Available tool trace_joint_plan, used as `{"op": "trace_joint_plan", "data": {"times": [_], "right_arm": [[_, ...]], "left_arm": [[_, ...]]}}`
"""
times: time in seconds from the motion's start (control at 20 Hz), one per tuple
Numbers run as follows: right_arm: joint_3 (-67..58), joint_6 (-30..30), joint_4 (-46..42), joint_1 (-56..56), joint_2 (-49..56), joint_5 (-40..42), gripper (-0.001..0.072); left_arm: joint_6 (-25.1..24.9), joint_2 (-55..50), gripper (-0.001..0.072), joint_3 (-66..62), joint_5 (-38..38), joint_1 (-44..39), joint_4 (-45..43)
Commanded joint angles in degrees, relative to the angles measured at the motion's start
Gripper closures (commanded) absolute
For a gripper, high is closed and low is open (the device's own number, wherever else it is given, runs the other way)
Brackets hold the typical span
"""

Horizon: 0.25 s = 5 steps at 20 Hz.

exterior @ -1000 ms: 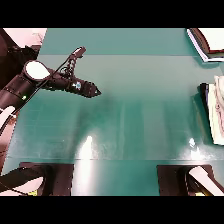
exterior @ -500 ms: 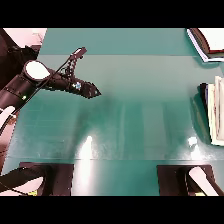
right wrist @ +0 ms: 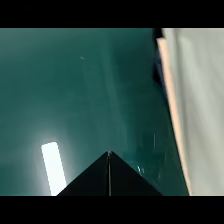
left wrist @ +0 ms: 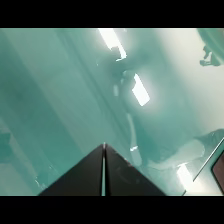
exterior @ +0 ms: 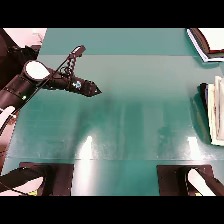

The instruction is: Fold the shirts.

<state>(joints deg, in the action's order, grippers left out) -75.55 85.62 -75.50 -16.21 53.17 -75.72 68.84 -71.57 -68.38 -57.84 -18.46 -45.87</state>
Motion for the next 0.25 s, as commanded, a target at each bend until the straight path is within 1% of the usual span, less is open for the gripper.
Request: {"op": "trace_joint_plan", "data": {"times": [0.0,0.2], "right_arm": [[-0.7,-0.1,0.4,6.6,0.0,2.3,0.0691],[-0.6,-0.2,0.4,7.3,0.0,2.2,0.0691]], "left_arm": [[0.0,0.0,0.0676,-0.1,0.3,0.0,0.0],[0.0,0.0,0.0675,-0.1,0.3,0.0,0.0]]}}
